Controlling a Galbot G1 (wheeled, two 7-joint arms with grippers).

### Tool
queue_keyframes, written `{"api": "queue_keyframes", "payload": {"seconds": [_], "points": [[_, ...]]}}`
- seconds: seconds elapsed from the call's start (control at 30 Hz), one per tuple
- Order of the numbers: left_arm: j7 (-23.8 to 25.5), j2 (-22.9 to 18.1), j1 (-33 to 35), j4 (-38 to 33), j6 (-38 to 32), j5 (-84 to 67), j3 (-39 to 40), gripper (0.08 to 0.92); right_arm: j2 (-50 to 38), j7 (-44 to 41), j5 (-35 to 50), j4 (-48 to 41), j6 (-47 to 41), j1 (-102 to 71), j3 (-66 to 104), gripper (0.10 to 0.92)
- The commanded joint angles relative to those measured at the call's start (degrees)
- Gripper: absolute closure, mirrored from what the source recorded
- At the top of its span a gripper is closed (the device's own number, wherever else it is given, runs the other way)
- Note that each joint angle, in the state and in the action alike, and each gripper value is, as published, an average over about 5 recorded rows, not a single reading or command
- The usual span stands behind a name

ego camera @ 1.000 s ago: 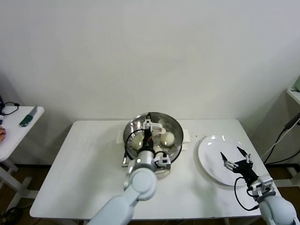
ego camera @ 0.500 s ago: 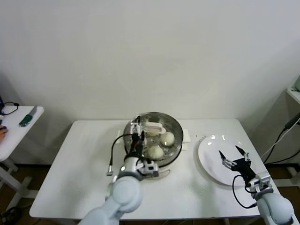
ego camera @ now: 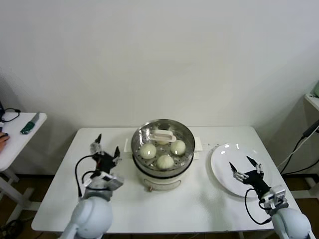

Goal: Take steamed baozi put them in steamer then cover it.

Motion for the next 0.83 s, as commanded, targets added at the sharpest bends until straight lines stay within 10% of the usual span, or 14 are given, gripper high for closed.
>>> {"api": "queue_keyframes", "payload": {"seconds": [0.03,0.83], "points": [[-9.3,-6.7,15.3,5.1,-39.5,-37.4,-18.9,0.177,1.4,-1.8,0.2,0.8,1.9,-1.2,0.6,0.203],[-7.1,-8.4,18.3,11.7,-44.5,-39.4,-18.7,0.177,5.1,-1.1,2.3,1.5,5.1,-3.4,3.0,0.203]]}}
